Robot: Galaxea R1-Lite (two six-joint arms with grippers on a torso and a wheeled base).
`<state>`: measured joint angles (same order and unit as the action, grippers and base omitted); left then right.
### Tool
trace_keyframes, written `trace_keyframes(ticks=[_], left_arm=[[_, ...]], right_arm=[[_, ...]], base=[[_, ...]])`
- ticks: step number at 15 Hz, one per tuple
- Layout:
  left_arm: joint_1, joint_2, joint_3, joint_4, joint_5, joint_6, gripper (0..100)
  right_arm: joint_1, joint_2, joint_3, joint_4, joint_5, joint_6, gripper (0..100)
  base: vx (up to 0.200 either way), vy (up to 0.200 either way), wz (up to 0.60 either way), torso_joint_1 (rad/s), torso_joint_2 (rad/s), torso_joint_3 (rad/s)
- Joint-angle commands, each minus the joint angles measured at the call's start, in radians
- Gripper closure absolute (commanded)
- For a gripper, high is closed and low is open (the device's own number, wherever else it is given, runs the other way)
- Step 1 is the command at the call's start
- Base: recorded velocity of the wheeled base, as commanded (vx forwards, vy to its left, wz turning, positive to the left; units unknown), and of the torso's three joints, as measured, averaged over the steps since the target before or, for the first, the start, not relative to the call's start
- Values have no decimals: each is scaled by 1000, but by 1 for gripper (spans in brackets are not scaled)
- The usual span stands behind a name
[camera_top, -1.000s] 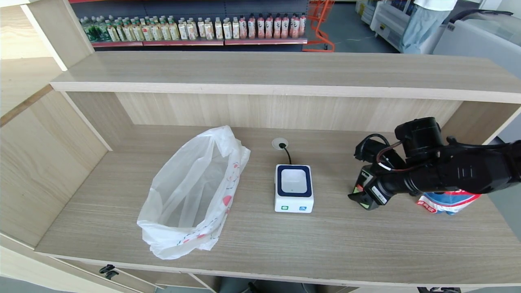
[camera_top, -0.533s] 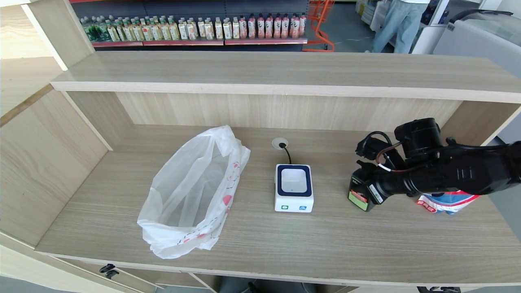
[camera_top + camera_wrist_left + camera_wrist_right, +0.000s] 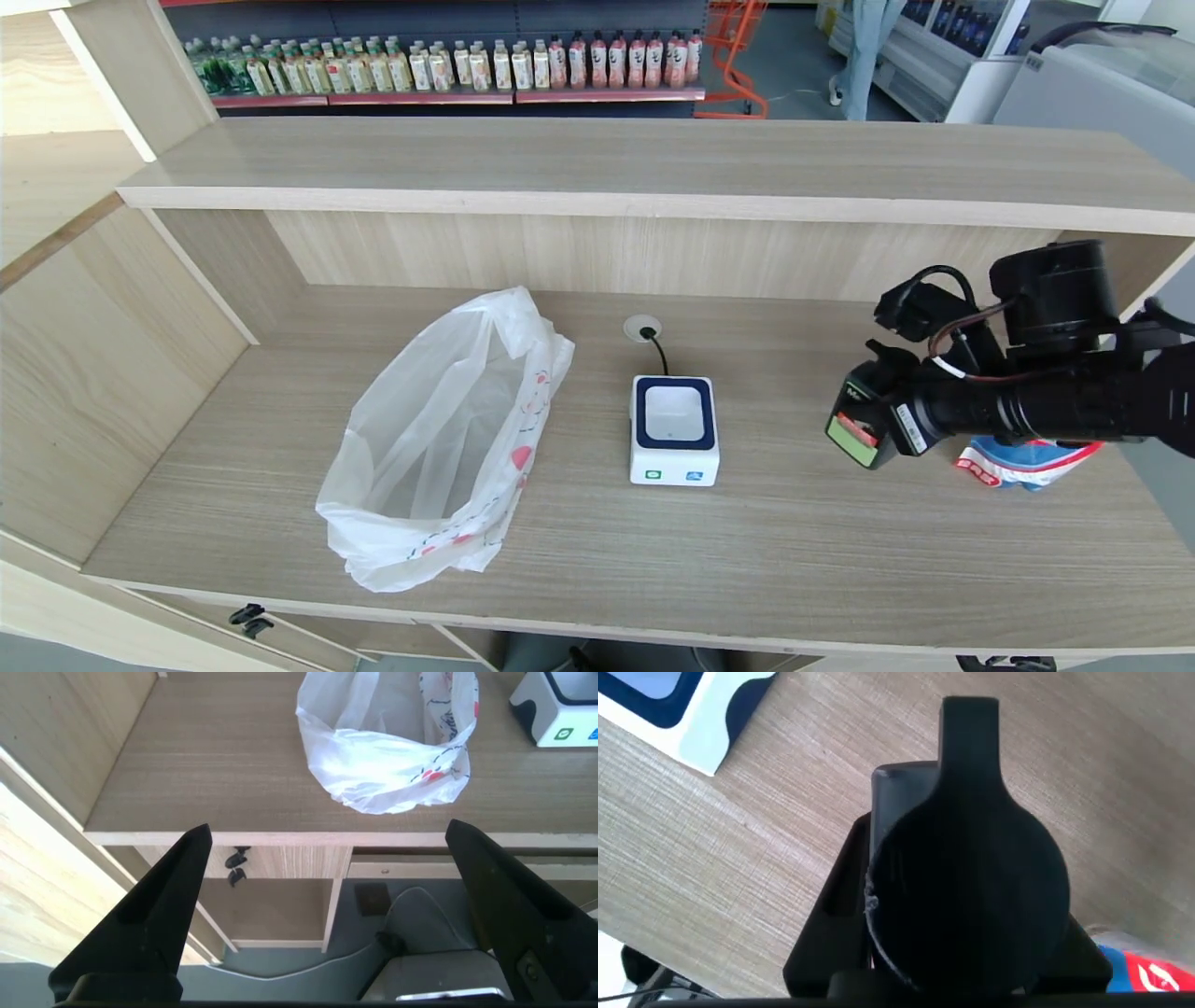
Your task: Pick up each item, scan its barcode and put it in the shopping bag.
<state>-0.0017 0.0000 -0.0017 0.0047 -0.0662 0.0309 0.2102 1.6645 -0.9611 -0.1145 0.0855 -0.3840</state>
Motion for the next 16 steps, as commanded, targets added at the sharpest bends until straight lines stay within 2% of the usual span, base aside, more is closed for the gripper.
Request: trace_keyframes(ticks=[1, 3, 4, 7, 8, 9, 10, 11, 13, 14, 15, 16], left_arm=[[0, 0, 0, 0, 0, 0, 0], [0, 0, 0, 0, 0, 0, 0], [0, 2, 0, 0, 0, 0, 0], [0, 2, 0, 0, 0, 0, 0], [0, 0, 0, 0, 0, 0, 0], [0, 0, 0, 0, 0, 0, 0], [0, 2, 0, 0, 0, 0, 0], [0, 2, 0, 0, 0, 0, 0], [0, 2, 0, 0, 0, 0, 0], [0, 0, 0, 0, 0, 0, 0], [0, 0, 0, 0, 0, 0, 0], [0, 0, 0, 0, 0, 0, 0]], right_arm=[[-20, -267, 148, -2, -6, 47, 100], [-35, -399, 245, -4, -6, -98, 100], [-38, -456, 278, -4, -4, -256, 100], [-40, -476, 297, -17, 2, -544, 100], [-49, -476, 298, -37, 5, -688, 100], [-72, -479, 300, -40, 49, -869, 100], [-77, -479, 300, -39, 95, -969, 100], [-94, -433, 306, -40, 281, -1319, 100], [-104, -361, 305, -34, 504, -1825, 100], [-97, -327, 301, -34, 559, -1925, 100], [-77, -209, 308, -34, 726, -2162, 100], [-74, -167, 315, -34, 806, -2307, 100]], base=[[0, 0, 0, 0, 0, 0], [0, 0, 0, 0, 0, 0], [0, 0, 0, 0, 0, 0], [0, 0, 0, 0, 0, 0], [0, 0, 0, 0, 0, 0], [0, 0, 0, 0, 0, 0], [0, 0, 0, 0, 0, 0], [0, 0, 0, 0, 0, 0], [0, 0, 0, 0, 0, 0], [0, 0, 0, 0, 0, 0], [0, 0, 0, 0, 0, 0], [0, 0, 0, 0, 0, 0]])
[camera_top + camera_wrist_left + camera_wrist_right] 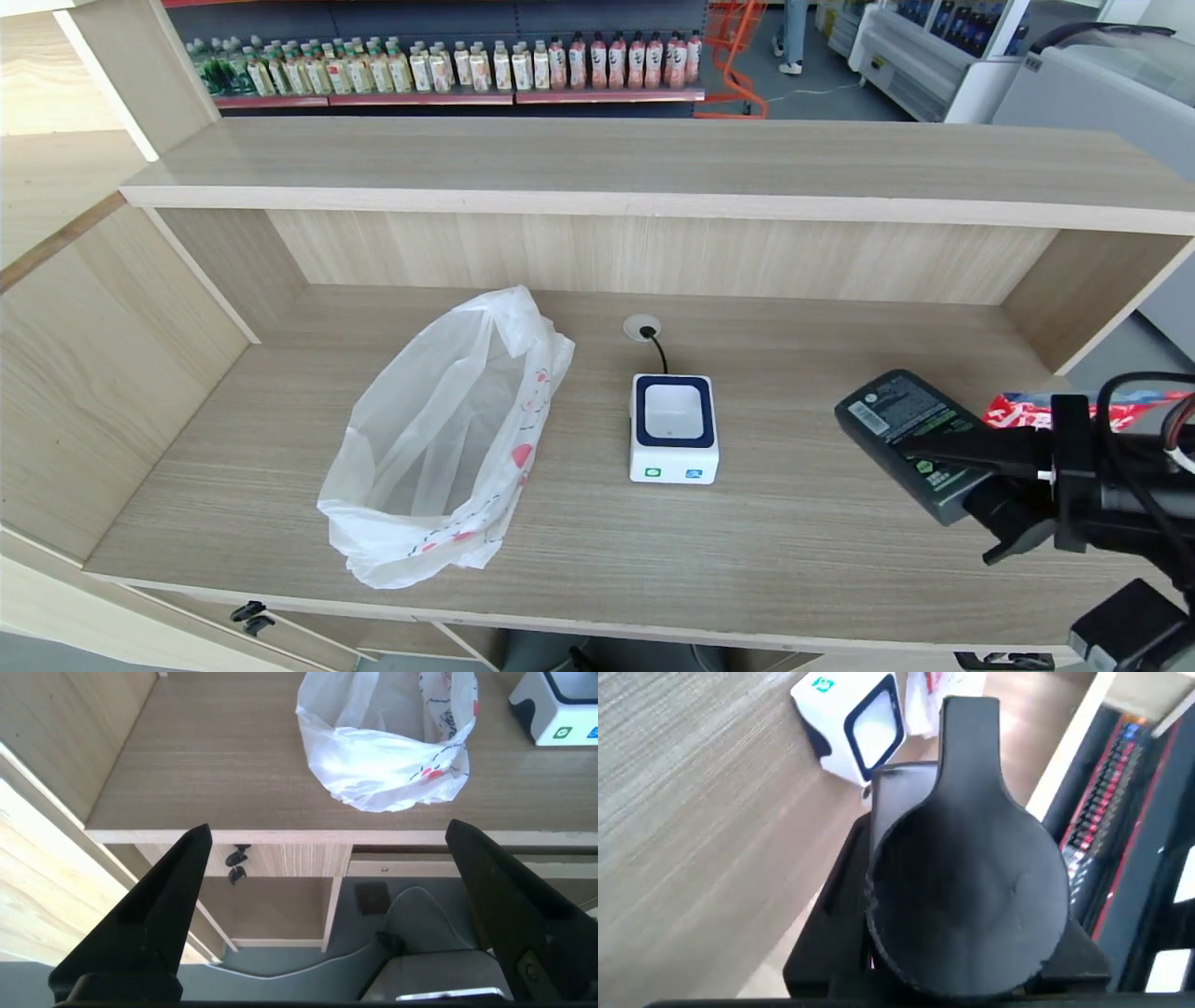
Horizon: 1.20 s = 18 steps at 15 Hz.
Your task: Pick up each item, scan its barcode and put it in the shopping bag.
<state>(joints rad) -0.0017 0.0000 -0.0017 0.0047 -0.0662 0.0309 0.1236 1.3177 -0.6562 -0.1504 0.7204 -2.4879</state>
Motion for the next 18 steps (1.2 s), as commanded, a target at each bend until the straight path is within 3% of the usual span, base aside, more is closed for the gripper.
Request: trace_keyframes(ticks=[1, 4, 5, 9, 15, 18], left_arm=[[0, 0, 0, 0, 0, 0, 0], [0, 2, 0, 0, 0, 0, 0], [0, 2, 0, 0, 0, 0, 0], [0, 2, 0, 0, 0, 0, 0], [0, 2, 0, 0, 0, 0, 0], [0, 2, 0, 0, 0, 0, 0]], right_arm=[[14, 204, 12, 2, 244, -310, 100], [24, 193, 43, 14, 386, -392, 100], [87, 199, 43, 11, 461, -392, 100], [237, 236, 43, 6, 476, -392, 100], [261, 365, 4, -1, 504, -392, 100], [318, 414, -49, -17, 541, -392, 100]], base=[[0, 0, 0, 0, 0, 0], [0, 0, 0, 0, 0, 0], [0, 0, 0, 0, 0, 0], [0, 0, 0, 0, 0, 0], [0, 0, 0, 0, 0, 0], [0, 0, 0, 0, 0, 0]])
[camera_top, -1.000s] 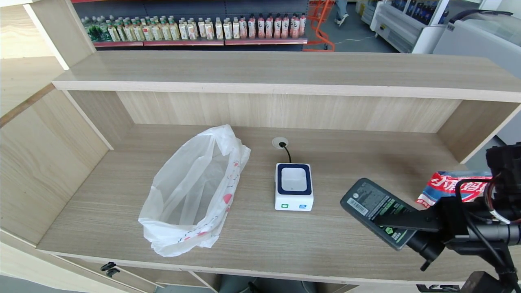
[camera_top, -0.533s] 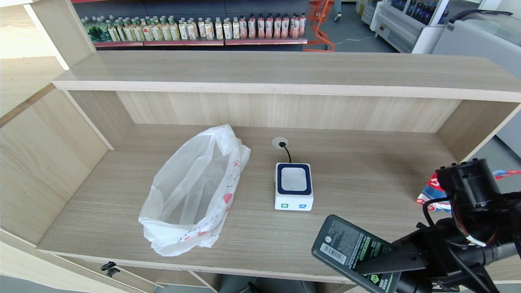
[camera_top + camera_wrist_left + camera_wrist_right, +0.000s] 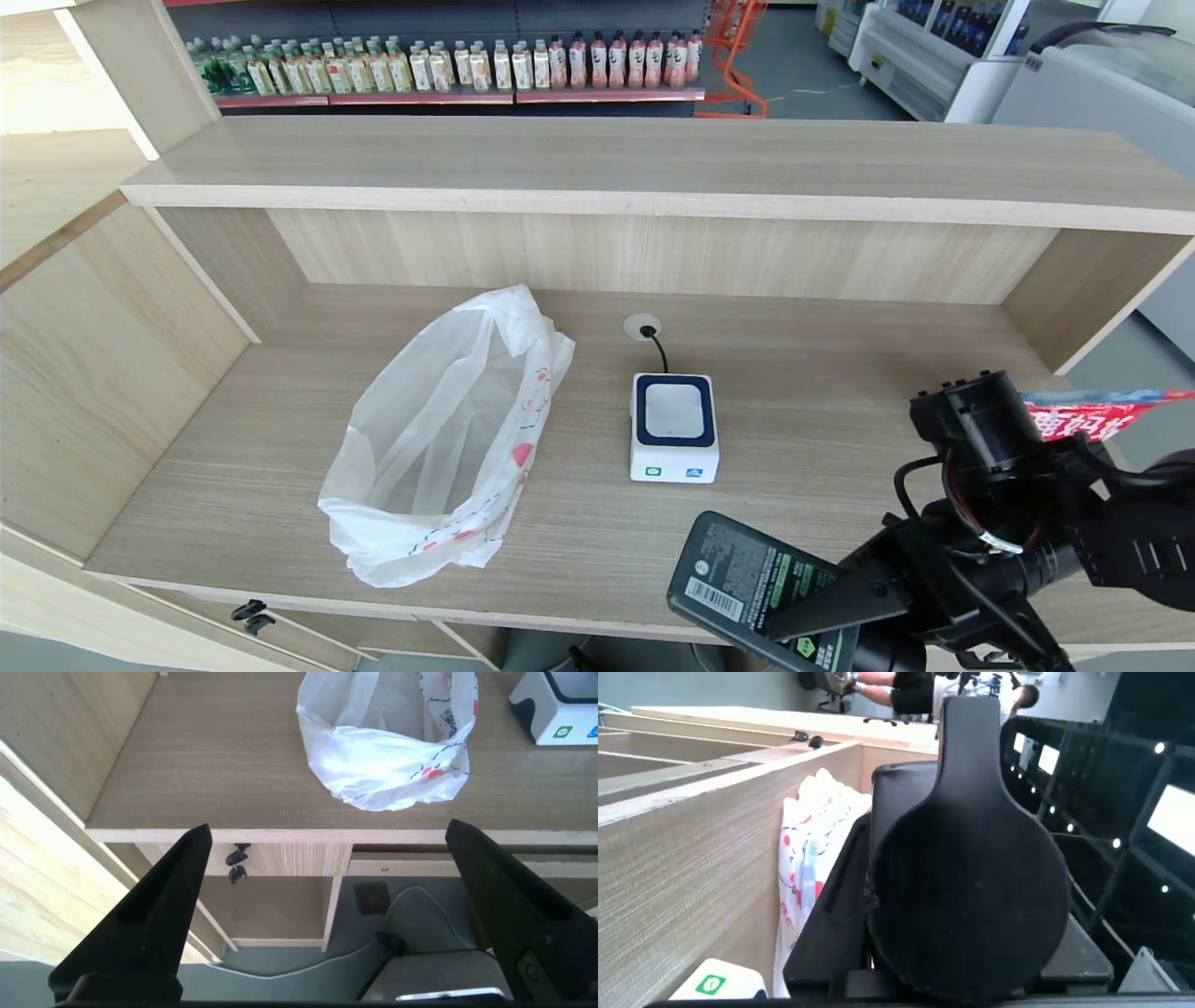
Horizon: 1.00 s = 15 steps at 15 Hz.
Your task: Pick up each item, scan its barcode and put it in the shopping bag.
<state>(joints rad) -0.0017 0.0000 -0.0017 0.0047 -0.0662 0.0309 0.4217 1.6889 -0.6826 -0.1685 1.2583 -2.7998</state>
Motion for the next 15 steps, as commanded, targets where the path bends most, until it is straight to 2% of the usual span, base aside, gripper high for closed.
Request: trace_keyframes(ticks=[1, 4, 15], left_arm=[[0, 2, 0, 0, 0, 0, 0], [0, 2, 0, 0, 0, 0, 0], [0, 0, 0, 0, 0, 0, 0]], right_arm=[[34, 55, -49, 1, 7, -80, 100], [40, 69, -92, 0, 29, -80, 100], [32, 46, -86, 6, 66, -80, 100]], base=[[0, 0, 0, 0, 0, 0], [0, 0, 0, 0, 0, 0], [0, 0, 0, 0, 0, 0]])
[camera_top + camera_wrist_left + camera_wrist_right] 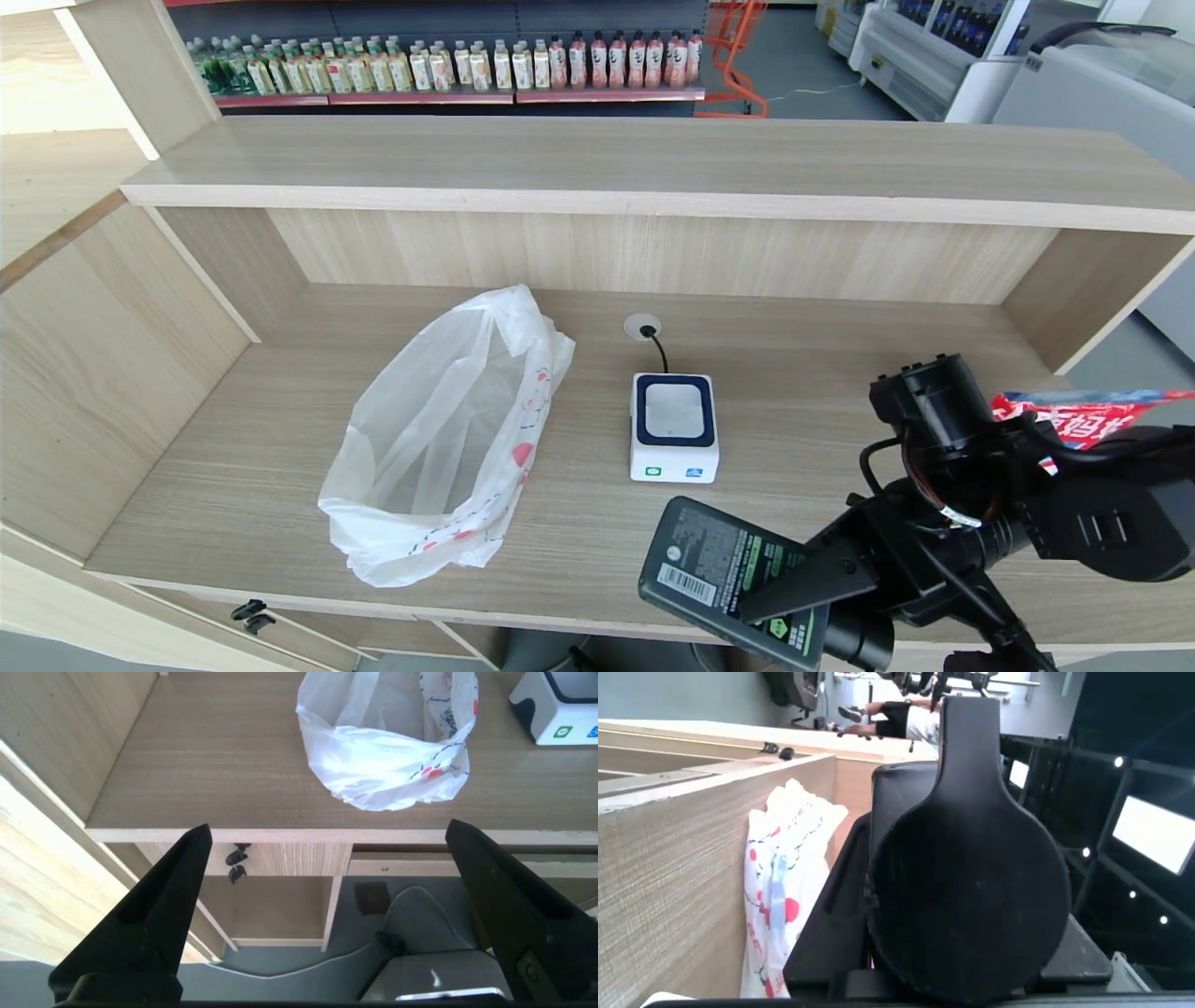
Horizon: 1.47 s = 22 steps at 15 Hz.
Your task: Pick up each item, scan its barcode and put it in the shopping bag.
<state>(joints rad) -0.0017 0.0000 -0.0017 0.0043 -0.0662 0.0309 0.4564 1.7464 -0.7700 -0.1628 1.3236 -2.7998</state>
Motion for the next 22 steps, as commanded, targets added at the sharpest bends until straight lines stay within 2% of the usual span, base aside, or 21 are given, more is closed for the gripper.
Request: trace_keyframes(ticks=[1, 3, 4, 5, 6, 7, 8, 9, 11, 13, 14, 15, 16, 17, 18, 19, 20, 21, 22], left_arm=[[0, 2, 0, 0, 0, 0, 0], [0, 0, 0, 0, 0, 0, 0], [0, 2, 0, 0, 0, 0, 0], [0, 0, 0, 0, 0, 0, 0], [0, 2, 0, 0, 0, 0, 0], [0, 2, 0, 0, 0, 0, 0], [0, 0, 0, 0, 0, 0, 0], [0, 2, 0, 0, 0, 0, 0], [0, 0, 0, 0, 0, 0, 0], [0, 2, 0, 0, 0, 0, 0], [0, 2, 0, 0, 0, 0, 0], [0, 2, 0, 0, 0, 0, 0], [0, 2, 0, 0, 0, 0, 0], [0, 2, 0, 0, 0, 0, 0], [0, 2, 0, 0, 0, 0, 0], [0, 2, 0, 0, 0, 0, 0], [0, 2, 0, 0, 0, 0, 0], [0, 2, 0, 0, 0, 0, 0], [0, 2, 0, 0, 0, 0, 0]], right_arm=[[-31, -64, 1, 20, 0, -80, 100], [-108, -180, 3, 34, -1, 212, 100], [-200, -269, 6, 32, -11, 499, 100], [-294, -320, 5, 31, -12, 652, 100], [-461, -383, -8, 28, -49, 766, 100], [-576, -416, -20, 28, -83, 804, 100], [-654, -456, 32, 46, -84, 908, 100], [-656, -485, 38, 46, -83, 1048, 100], [-656, -525, -8, 43, -104, 1487, 100], [-650, -538, -72, 37, -253, 1928, 100], [-651, -542, -101, 32, -290, 2266, 100], [-651, -538, -109, 17, -343, 2484, 100], [-616, -527, -120, 3, -451, 2677, 100], [-530, -504, -132, -12, -549, 2878, 100], [-512, -492, -135, -21, -592, 2976, 100], [-466, -456, -143, -43, -679, 3217, 100], [-427, -438, -153, -54, -718, 3367, 100], [-407, -427, -152, -52, -728, 3467, 100], [-386, -412, -144, -50, -733, 3498, 100]], base=[[0, 0, 0, 0, 0, 0], [0, 0, 0, 0, 0, 0], [0, 0, 0, 0, 0, 0], [0, 0, 0, 0, 0, 0], [0, 0, 0, 0, 0, 0], [0, 0, 0, 0, 0, 0], [0, 0, 0, 0, 0, 0], [0, 0, 0, 0, 0, 0], [0, 0, 0, 0, 0, 0], [0, 0, 0, 0, 0, 0], [0, 0, 0, 0, 0, 0], [0, 0, 0, 0, 0, 0], [0, 0, 0, 0, 0, 0], [0, 0, 0, 0, 0, 0], [0, 0, 0, 0, 0, 0], [0, 0, 0, 0, 0, 0], [0, 0, 0, 0, 0, 0], [0, 0, 0, 0, 0, 0], [0, 0, 0, 0, 0, 0]])
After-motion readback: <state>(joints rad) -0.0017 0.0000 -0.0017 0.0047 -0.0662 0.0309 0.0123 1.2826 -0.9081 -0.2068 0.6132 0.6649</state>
